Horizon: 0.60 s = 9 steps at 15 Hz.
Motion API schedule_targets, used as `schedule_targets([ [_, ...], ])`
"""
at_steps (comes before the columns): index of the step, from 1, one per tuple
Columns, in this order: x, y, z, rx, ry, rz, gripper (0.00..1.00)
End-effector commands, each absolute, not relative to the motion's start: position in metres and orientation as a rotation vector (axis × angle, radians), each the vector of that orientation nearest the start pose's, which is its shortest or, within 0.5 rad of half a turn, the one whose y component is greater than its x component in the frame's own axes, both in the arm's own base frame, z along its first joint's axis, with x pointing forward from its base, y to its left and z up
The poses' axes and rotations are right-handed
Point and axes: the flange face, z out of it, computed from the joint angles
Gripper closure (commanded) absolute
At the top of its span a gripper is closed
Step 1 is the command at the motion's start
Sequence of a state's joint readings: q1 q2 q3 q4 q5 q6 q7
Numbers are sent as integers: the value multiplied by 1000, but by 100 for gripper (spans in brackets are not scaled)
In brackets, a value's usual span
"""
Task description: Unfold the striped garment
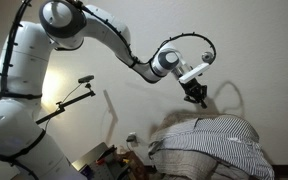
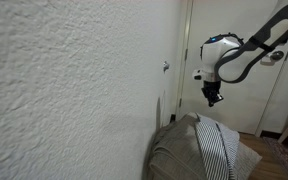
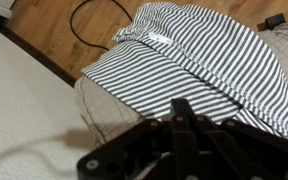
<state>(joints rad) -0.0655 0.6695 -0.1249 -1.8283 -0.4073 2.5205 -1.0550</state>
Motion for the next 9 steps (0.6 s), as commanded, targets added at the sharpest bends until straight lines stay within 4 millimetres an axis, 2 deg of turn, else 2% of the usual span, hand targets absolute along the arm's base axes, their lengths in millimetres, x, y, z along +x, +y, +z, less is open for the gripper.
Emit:
schedule_targets([
  [1,637,-114,157,-2677,-1932,287,100],
  [6,626,-114,128,-2463,-1872,293,100],
  [9,625,-122,119,-2401,-1837,313,100],
])
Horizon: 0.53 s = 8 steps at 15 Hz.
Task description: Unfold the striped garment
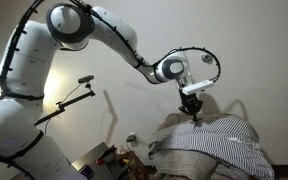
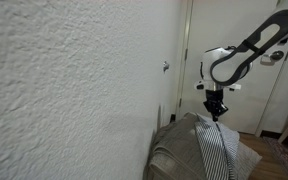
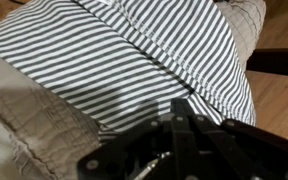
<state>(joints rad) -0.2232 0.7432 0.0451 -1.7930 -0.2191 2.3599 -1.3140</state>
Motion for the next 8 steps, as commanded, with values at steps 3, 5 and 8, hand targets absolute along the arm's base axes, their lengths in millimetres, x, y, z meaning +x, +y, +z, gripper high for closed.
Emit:
schedule_targets([
  [3,630,-129,115,-2427,-1834,310,100],
  [5,636,-133,112,-2444,-1836,301,100],
  [8,642,-137,104,-2436,-1834,295,100],
])
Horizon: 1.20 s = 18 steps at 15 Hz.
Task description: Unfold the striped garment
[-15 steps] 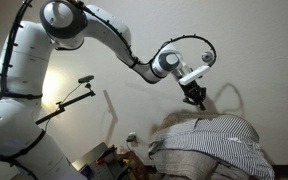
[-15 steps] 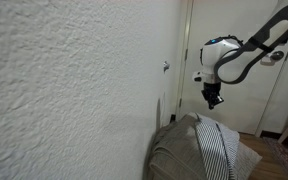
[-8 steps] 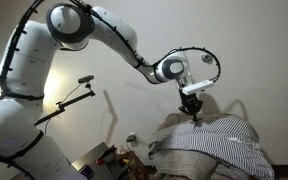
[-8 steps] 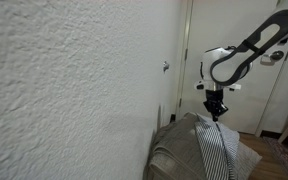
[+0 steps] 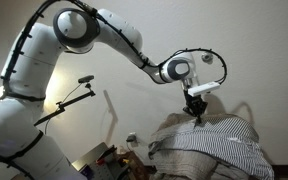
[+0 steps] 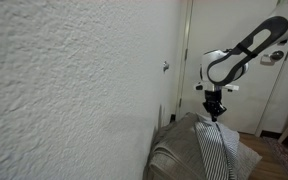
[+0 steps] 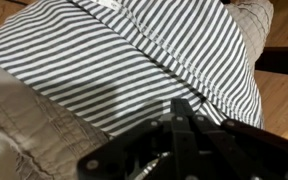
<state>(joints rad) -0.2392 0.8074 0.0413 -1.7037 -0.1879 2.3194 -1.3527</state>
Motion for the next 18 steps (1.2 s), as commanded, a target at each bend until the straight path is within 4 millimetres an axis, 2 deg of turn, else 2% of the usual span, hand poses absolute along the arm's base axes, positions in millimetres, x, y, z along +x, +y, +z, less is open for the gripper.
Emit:
schedule_targets([
  [1,643,-137,101,-2428,-1827,300,100],
  [2,636,-133,103,-2452,-1833,306,100],
  [8,636,-133,97,-2454,-1830,312,100],
  [13,630,-133,67,-2394,-1815,334,100],
  [18,631,-131,53,-2384,-1818,340,100],
])
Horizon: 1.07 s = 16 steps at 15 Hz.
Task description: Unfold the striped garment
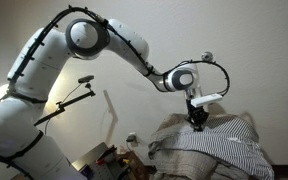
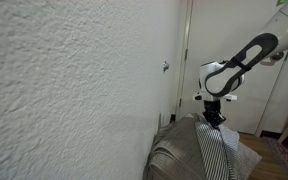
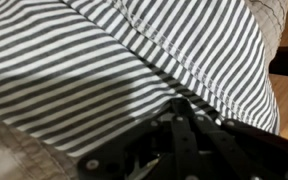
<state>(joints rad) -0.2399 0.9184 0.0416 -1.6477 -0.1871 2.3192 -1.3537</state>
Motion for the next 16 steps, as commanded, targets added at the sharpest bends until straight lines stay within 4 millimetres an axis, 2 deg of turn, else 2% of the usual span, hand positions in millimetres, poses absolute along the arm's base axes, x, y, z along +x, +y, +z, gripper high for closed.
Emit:
schedule_targets([
  [1,631,-128,52,-2375,-1821,336,100],
  [10,616,-84,44,-2100,-1811,401,100],
  [16,597,-51,35,-1794,-1796,448,100],
])
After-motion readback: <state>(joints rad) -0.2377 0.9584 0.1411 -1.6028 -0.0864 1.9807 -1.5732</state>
